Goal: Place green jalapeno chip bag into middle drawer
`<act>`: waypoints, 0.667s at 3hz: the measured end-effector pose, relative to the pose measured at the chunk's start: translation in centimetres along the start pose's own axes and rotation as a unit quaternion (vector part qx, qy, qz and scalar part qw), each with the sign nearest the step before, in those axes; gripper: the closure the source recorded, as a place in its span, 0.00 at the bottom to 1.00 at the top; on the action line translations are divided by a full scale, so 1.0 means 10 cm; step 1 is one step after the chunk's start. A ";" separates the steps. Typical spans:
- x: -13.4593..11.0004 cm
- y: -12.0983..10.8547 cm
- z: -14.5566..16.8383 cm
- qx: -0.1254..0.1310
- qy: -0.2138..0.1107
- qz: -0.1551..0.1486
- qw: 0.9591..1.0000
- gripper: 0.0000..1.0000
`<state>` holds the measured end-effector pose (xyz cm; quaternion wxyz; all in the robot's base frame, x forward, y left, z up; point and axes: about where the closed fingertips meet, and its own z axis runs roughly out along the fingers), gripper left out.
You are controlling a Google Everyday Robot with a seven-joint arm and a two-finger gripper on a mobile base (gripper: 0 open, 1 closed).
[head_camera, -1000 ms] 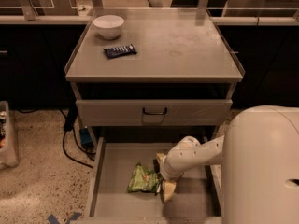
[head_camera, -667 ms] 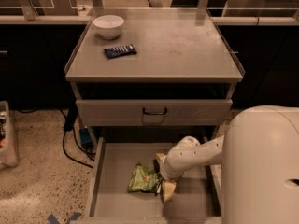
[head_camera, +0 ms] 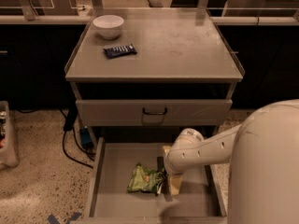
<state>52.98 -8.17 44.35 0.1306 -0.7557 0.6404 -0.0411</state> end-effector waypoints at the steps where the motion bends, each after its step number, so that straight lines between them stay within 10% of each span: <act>1: 0.08 0.01 -0.42 0.020 0.043 0.006 0.999 0.00; 2: 0.09 -0.01 -0.51 0.030 0.049 0.030 0.998 0.00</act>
Offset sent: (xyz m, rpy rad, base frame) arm -0.0085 -0.0128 0.0364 -0.0682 -0.0474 -0.0333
